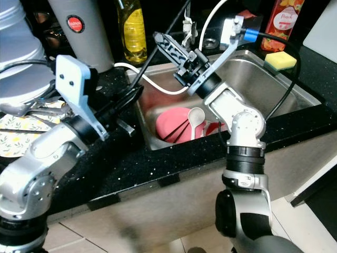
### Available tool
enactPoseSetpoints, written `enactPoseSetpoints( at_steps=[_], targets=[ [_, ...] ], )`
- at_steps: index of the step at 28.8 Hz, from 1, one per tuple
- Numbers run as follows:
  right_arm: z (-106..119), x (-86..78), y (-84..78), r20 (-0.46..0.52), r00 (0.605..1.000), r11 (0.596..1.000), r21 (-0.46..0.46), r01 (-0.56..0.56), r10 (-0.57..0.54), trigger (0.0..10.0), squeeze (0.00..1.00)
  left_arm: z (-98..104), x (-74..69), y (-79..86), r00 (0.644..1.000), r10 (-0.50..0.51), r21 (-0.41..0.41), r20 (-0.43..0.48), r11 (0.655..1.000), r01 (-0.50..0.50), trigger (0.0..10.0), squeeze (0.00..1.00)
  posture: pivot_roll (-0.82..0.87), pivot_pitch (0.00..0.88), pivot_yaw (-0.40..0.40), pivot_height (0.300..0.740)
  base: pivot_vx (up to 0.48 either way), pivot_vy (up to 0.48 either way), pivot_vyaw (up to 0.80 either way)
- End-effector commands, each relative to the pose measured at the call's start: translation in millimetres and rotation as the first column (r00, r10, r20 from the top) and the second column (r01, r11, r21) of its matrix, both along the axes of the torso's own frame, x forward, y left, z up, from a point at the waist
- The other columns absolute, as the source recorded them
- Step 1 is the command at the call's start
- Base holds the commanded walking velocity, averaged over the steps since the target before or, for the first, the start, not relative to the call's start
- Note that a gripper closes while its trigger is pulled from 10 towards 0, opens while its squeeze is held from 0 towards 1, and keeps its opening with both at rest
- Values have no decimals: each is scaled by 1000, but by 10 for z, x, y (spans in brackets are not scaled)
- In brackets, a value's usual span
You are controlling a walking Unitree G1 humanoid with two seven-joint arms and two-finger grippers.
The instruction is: Kitchen organization
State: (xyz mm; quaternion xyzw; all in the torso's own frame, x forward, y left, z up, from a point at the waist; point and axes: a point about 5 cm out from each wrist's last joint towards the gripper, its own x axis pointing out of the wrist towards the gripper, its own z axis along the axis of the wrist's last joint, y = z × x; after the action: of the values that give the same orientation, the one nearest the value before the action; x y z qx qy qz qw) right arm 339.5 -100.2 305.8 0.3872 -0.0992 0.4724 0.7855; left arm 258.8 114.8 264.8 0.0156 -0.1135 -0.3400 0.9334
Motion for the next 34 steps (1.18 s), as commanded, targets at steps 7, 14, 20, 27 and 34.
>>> enactPoseSetpoints(
  at_steps=[7,14,20,27,34],
  targets=[
    [45,-26,20,12,1000,1000,12,-20,20,0,0,-14,39,30,999,48,6,-1,999,-48,10000,0,-2,5,13,740,0,0,0],
    [36,-8,26,11,1000,1000,-14,4,-4,10000,0,-12,119,59,994,107,-27,-9,994,-107,10000,1000,-7,2,13,740,0,0,0],
    [4,162,-82,-31,983,983,-44,180,-182,10000,0,21,72,122,997,59,-129,-56,989,-66,10000,0,-6,0,16,740,0,0,0],
    [-61,452,-332,-114,856,863,-101,494,-504,10000,0,26,12,231,997,55,-174,-62,983,-65,10000,0,1,0,13,740,0,0,0],
    [-556,614,-124,124,780,579,-601,551,-613,10000,0,-34,16,311,990,108,-172,-96,977,-123,10000,0,1,0,5,740,0,0,0]
  ],
)
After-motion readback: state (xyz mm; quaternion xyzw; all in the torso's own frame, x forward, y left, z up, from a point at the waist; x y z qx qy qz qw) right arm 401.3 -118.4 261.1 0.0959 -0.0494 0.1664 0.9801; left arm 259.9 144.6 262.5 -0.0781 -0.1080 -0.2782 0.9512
